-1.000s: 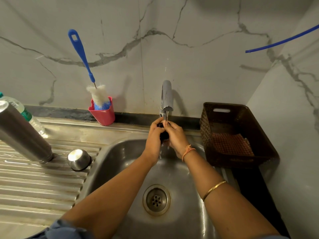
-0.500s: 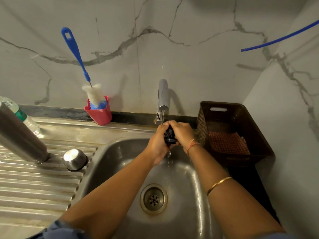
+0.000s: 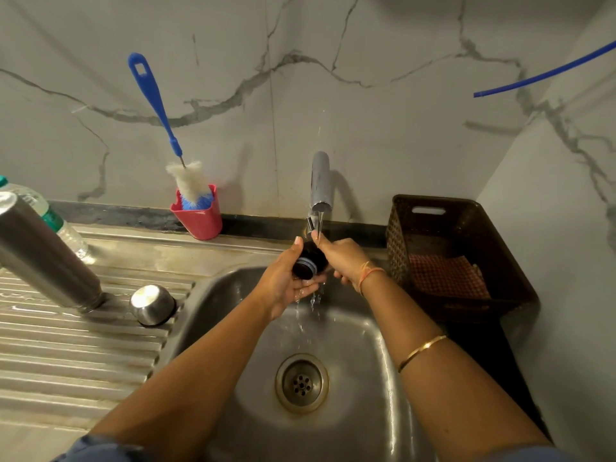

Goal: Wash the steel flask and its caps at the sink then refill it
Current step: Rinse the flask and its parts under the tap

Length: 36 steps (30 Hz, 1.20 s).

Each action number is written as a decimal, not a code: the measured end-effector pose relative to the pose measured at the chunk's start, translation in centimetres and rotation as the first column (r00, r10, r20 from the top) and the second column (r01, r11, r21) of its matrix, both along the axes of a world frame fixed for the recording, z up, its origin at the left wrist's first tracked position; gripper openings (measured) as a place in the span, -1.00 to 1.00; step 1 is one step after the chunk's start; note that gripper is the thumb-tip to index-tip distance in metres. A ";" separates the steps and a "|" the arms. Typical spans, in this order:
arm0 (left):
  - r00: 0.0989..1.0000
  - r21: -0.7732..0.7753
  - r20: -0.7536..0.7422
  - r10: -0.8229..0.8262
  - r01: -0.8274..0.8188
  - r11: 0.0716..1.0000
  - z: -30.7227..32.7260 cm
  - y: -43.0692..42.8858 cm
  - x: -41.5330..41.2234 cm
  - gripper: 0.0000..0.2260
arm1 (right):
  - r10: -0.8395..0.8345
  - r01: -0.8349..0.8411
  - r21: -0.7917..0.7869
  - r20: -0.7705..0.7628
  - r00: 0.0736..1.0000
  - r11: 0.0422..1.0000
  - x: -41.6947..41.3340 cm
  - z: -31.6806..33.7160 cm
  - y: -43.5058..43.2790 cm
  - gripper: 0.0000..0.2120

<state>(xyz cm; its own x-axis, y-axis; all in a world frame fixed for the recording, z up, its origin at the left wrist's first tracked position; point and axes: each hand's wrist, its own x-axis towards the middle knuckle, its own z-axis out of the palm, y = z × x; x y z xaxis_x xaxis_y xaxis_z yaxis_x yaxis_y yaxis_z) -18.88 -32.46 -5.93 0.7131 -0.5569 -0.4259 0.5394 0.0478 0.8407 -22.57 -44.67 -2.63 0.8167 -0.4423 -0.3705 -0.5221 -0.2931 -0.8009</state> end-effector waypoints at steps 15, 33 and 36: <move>0.916 -0.068 -0.401 -0.006 -0.023 0.997 0.5 -2.4 -0.7 -0.37 | 0.097 -0.009 -0.401 0.199 0.975 0.916 -0.7 -1.2 1.0 -0.55; 0.994 -0.049 0.083 0.073 -0.069 0.996 -0.3 -1.4 0.4 -0.87 | 0.065 -0.105 0.081 0.396 0.916 0.991 -1.3 -5.0 0.7 -0.40; 0.954 -0.027 0.282 0.105 -0.102 0.994 -0.5 -1.6 0.2 -0.85 | 0.071 -0.113 0.075 0.415 0.907 0.991 -1.0 -4.7 0.7 -0.44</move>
<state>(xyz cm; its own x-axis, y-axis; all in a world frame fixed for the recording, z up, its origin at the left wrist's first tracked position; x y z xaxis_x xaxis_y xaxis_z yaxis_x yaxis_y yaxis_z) -18.72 -34.01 -6.42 0.8573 -0.4774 -0.1929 0.2719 0.1016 0.9569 -23.58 -43.94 -7.35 0.9409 -0.3372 -0.0303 -0.1155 -0.2355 -0.9650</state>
